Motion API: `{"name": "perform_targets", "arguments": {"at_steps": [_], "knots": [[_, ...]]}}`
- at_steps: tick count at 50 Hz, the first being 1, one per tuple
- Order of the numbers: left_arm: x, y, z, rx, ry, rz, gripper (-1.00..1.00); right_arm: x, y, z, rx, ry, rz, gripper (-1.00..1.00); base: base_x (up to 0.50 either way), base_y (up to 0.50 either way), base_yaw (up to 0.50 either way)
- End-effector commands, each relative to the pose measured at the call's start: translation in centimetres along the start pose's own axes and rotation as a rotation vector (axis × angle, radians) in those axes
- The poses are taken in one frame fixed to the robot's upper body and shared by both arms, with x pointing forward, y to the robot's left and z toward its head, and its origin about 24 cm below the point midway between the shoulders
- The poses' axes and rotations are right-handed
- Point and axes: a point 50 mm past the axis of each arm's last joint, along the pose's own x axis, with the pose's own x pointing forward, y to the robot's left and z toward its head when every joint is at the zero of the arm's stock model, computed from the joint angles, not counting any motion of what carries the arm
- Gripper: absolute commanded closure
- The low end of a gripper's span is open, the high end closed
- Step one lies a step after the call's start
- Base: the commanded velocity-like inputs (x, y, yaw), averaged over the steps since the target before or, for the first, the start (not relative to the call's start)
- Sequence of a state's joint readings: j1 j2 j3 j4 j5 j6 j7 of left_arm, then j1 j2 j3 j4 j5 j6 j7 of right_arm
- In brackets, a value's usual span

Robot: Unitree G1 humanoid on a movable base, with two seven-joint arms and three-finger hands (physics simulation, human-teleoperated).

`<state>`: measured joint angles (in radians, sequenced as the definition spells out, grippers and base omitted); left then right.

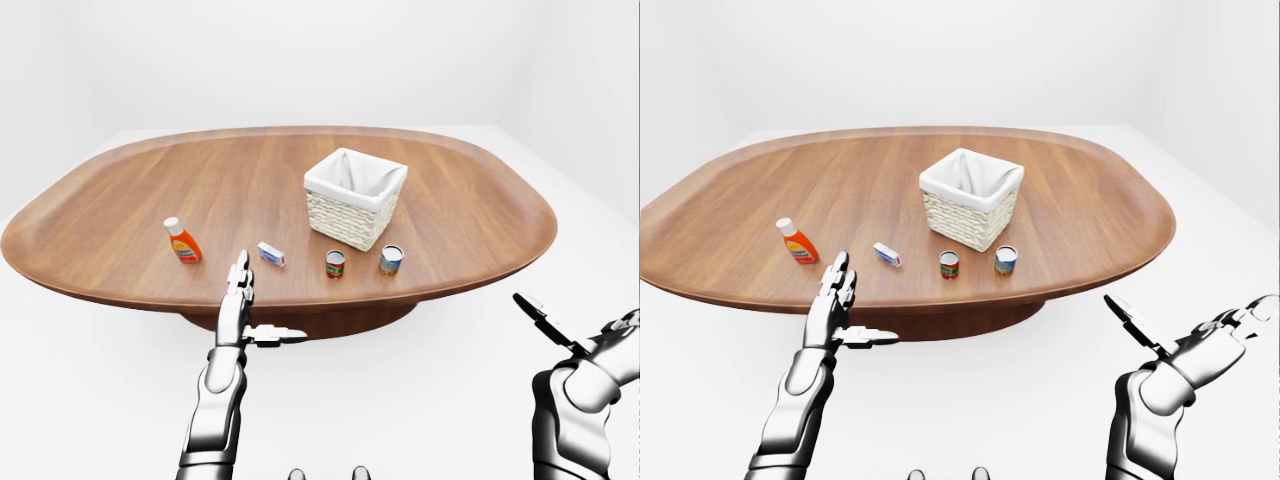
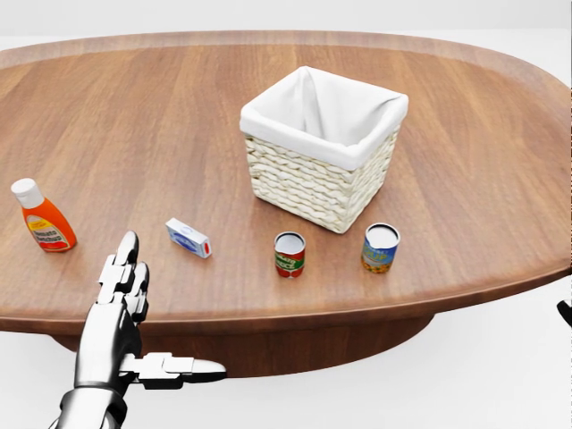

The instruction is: Pick up the alphabet soup and the cream cheese box, and put them in the basket.

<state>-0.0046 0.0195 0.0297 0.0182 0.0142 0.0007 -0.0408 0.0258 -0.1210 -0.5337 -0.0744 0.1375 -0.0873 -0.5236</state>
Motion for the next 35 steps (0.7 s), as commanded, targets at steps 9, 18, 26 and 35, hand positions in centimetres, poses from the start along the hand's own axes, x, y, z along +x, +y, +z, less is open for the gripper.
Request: {"name": "perform_targets", "arguments": {"at_steps": [9, 18, 26, 35], "knots": [[0.09, 0.00, -0.20, 0.004, 0.006, 0.000, -1.00, 0.08, 0.05, -0.12, -0.003, 0.005, 0.001, -1.00, 0.00, -0.15, 0.00], [0.01, 0.02, -0.15, 0.000, -0.001, 0.001, -1.00, 0.07, -0.02, -0.06, 0.002, 0.004, -0.001, -1.00, 0.00, -0.16, 0.00], [-0.13, -0.04, 0.19, -0.003, -0.003, -0.001, -1.00, -0.02, -0.02, 0.10, 0.003, -0.003, 0.001, -1.00, 0.00, -0.15, 0.00], [0.00, 0.01, 0.00, -0.003, -0.002, -0.001, -1.00, 0.07, 0.06, -0.23, 0.000, 0.010, 0.000, -1.00, 0.00, -0.15, 0.00]]}}
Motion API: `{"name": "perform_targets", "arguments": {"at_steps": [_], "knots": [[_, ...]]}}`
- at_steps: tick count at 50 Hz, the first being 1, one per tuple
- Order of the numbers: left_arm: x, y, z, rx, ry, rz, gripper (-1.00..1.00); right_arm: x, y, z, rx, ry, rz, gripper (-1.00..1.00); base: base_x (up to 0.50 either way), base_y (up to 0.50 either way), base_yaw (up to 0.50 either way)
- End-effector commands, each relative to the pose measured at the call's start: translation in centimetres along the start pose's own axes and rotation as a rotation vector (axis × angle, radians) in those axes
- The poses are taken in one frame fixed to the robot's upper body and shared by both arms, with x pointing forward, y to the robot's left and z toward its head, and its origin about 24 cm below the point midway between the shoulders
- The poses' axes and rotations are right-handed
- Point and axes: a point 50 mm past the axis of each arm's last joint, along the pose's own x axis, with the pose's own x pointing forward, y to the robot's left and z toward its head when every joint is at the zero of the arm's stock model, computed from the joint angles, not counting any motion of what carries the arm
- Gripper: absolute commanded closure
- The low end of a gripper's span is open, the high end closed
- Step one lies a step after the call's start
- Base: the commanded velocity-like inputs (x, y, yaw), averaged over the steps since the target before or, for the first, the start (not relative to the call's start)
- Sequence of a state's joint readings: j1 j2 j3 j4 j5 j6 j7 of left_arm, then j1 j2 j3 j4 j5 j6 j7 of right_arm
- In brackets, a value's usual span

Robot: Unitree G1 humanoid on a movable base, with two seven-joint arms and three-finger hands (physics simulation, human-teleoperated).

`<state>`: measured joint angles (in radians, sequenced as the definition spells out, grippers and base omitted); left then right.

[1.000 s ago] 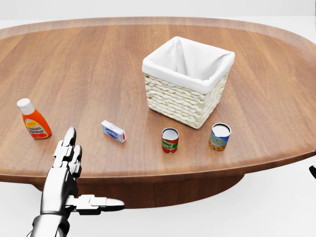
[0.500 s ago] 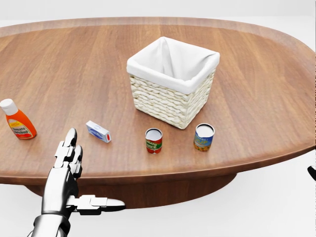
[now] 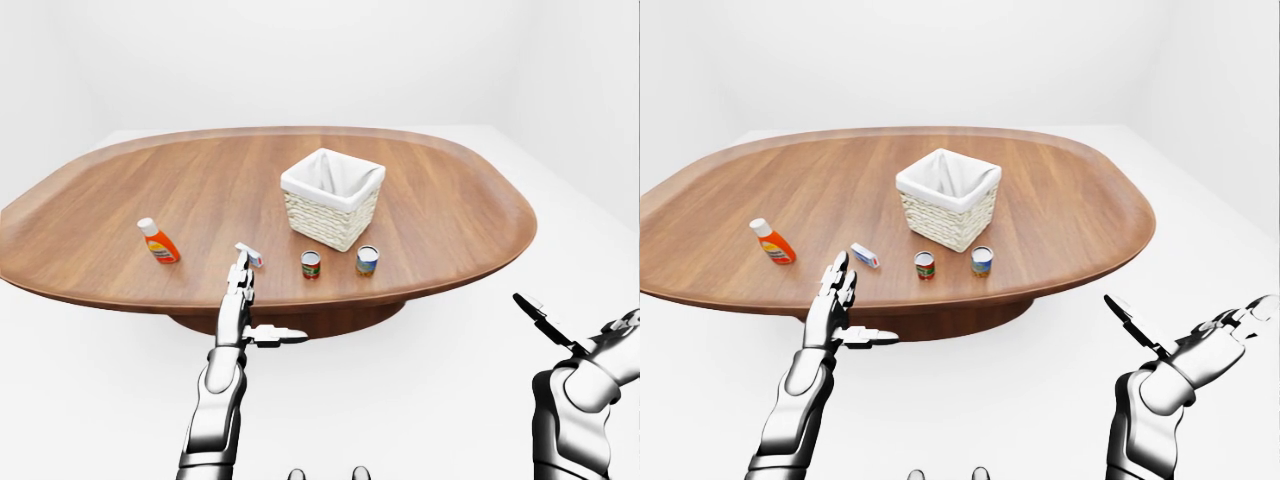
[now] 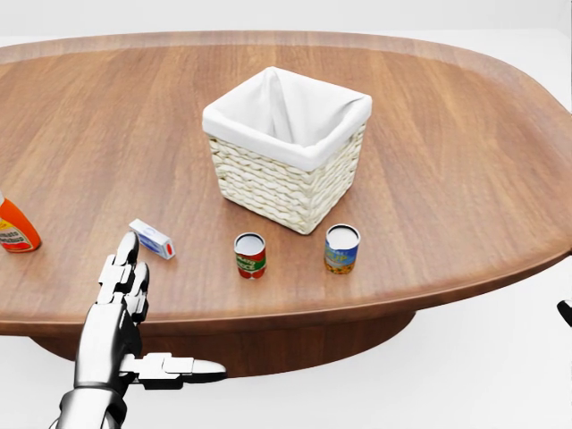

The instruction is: Pick up the alphabet soup and the cream cheese box, and put them in the basket.

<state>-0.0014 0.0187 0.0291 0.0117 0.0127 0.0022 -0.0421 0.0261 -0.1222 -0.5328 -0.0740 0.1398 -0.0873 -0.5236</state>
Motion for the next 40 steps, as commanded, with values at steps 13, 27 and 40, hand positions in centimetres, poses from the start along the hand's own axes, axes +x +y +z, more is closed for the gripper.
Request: {"name": "perform_targets", "arguments": {"at_steps": [13, 27, 40], "knots": [[0.12, 0.02, -0.01, 0.003, 0.005, 0.000, -1.00, 0.18, 0.20, -0.40, -0.003, 0.017, 0.003, -1.00, 0.00, -0.16, 0.00], [0.23, 0.04, -0.19, 0.009, 0.010, 0.000, -1.00, 0.19, 0.31, -0.22, -0.009, 0.006, 0.009, -1.00, 0.00, -0.01, 0.00], [0.20, 0.05, -0.08, 0.011, 0.011, 0.001, -1.00, 0.17, 0.40, -0.39, -0.019, 0.009, 0.013, -1.00, 0.00, 0.00, 0.00]]}}
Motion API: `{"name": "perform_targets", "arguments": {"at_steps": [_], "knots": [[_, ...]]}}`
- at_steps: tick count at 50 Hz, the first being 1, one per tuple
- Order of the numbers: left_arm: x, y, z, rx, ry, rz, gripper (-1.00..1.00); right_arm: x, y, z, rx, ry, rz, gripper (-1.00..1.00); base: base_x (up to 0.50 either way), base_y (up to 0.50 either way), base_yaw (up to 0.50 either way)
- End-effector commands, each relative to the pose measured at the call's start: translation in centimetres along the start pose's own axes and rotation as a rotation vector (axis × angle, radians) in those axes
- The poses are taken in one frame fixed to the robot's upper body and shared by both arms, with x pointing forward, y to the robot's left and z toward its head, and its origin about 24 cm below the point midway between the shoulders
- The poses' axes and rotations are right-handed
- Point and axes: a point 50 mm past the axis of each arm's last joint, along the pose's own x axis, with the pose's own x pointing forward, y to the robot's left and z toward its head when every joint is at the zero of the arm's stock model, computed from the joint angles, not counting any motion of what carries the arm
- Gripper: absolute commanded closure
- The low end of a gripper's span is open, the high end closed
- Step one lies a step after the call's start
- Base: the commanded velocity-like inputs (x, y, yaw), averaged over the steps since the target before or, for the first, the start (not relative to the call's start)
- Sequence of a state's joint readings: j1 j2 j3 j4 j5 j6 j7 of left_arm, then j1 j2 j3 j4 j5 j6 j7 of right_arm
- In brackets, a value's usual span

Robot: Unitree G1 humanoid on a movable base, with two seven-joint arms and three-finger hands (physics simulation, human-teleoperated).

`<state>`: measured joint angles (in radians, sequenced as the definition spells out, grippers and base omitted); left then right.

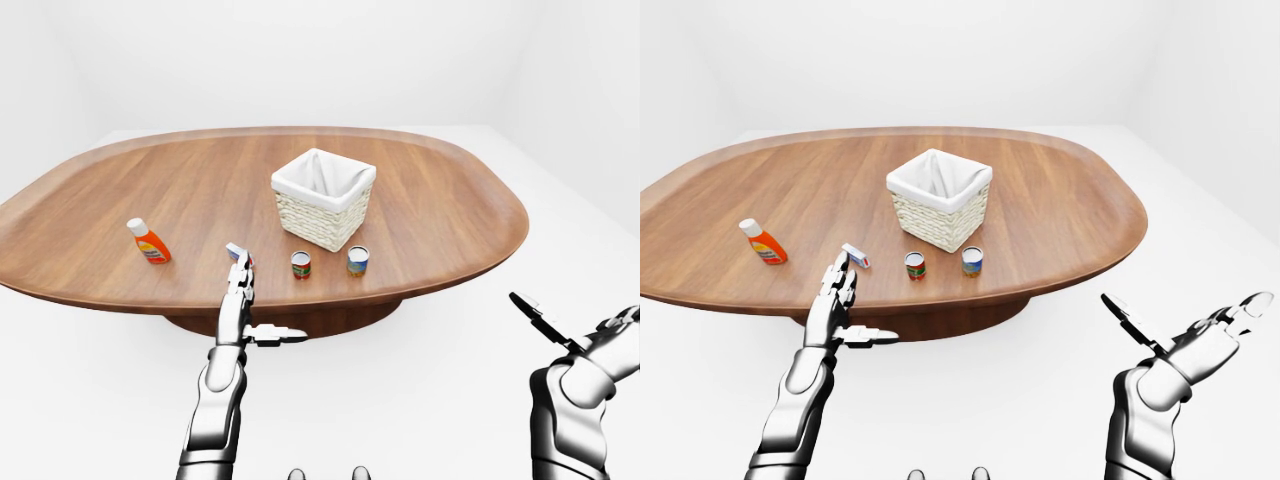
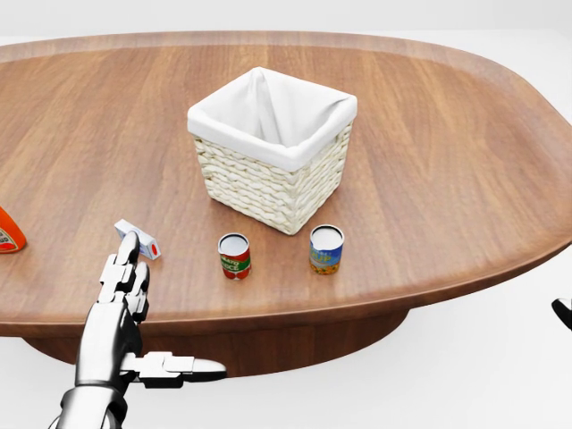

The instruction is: Pick up the alphabet soup and the cream cheese box, and put them in the basket.

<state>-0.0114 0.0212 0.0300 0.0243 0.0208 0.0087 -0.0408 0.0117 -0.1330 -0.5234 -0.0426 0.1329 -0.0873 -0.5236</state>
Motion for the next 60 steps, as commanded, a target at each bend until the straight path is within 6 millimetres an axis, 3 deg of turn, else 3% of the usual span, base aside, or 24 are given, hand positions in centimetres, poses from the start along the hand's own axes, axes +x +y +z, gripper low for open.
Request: {"name": "perform_targets", "arguments": {"at_steps": [1, 60], "knots": [[-0.03, 0.03, 0.09, 0.000, 0.000, 0.002, -1.00, -0.02, 0.04, 0.01, -0.005, -0.002, 0.003, -1.00, 0.15, 0.00, 0.00], [-0.11, 0.01, 0.02, -0.008, -0.005, 0.004, -1.00, -0.01, 0.01, -0.40, -0.027, 0.007, 0.002, -1.00, 0.21, 0.00, 0.00]]}}
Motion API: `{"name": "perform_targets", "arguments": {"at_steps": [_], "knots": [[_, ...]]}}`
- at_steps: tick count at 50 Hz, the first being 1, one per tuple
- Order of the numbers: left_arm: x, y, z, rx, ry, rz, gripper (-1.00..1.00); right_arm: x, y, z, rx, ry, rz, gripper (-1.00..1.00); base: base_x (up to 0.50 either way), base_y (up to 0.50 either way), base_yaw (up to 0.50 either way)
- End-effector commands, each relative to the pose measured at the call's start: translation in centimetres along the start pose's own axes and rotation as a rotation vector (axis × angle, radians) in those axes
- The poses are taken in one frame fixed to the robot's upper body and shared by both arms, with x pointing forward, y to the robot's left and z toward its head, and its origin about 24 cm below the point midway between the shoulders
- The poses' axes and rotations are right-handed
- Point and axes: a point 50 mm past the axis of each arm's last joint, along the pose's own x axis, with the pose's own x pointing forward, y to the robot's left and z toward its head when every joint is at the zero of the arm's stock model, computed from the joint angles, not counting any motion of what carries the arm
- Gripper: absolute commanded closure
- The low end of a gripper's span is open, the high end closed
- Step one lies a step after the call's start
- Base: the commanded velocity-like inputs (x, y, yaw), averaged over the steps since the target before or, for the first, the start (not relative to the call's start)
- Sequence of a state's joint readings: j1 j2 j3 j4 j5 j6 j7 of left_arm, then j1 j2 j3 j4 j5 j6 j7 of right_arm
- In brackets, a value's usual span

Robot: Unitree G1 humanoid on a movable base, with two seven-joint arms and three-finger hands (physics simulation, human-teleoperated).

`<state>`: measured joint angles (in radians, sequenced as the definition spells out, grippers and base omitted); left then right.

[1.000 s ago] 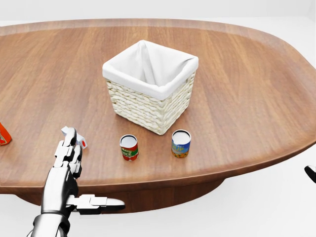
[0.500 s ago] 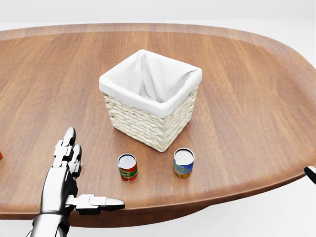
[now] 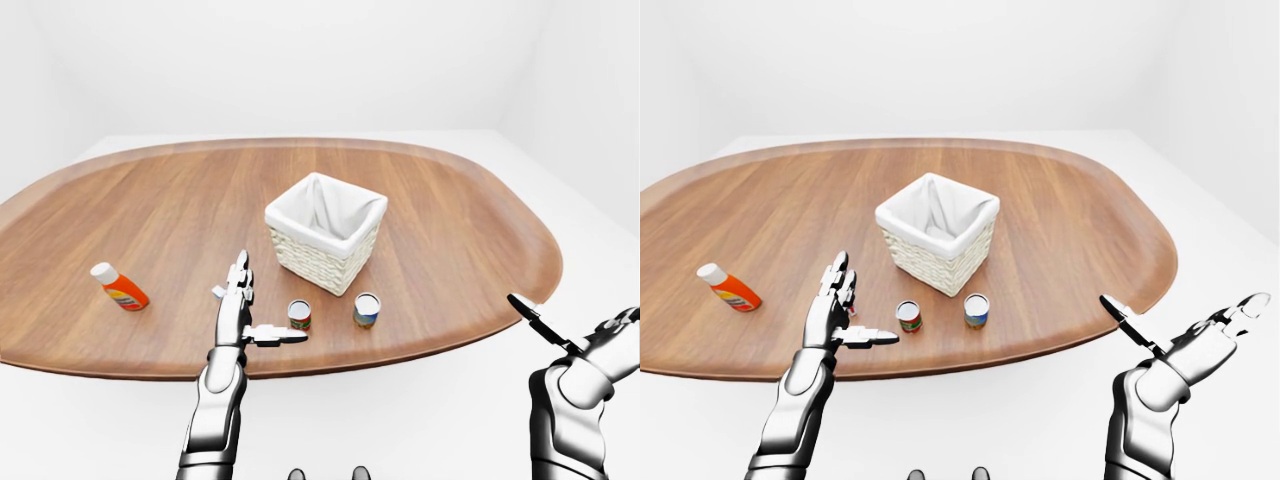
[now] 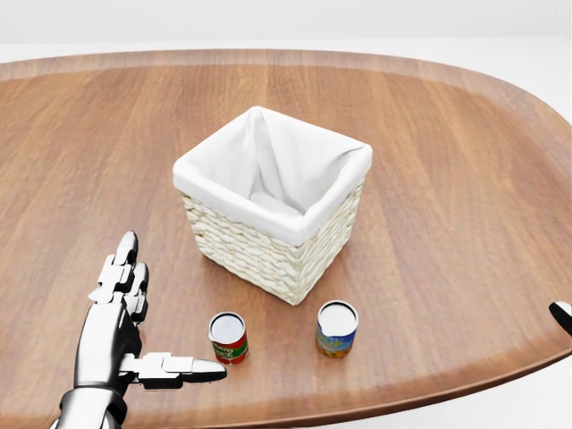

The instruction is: Pick up the alphabet soup and the cream cheese box, and put them in the basket.

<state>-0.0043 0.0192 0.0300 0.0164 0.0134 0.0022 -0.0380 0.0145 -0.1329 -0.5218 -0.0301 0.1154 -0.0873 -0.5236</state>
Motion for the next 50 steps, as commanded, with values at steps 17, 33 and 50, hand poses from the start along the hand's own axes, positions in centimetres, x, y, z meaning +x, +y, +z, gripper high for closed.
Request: {"name": "perform_targets", "arguments": {"at_steps": [17, 33, 50], "knots": [[-0.05, 0.06, 0.18, -0.006, -0.007, 0.002, -1.00, -0.04, 0.06, -0.12, -0.009, 0.002, 0.003, -1.00, 0.14, 0.01, 0.00], [-0.15, -0.01, 0.39, -0.004, -0.009, 0.000, -1.00, -0.07, 0.04, 0.06, -0.008, -0.007, 0.003, -1.00, 0.09, 0.12, 0.00], [-0.11, -0.01, 0.26, -0.001, -0.006, -0.001, -1.00, 0.00, 0.04, 0.21, -0.001, -0.011, 0.002, -1.00, 0.05, 0.07, 0.00]]}}
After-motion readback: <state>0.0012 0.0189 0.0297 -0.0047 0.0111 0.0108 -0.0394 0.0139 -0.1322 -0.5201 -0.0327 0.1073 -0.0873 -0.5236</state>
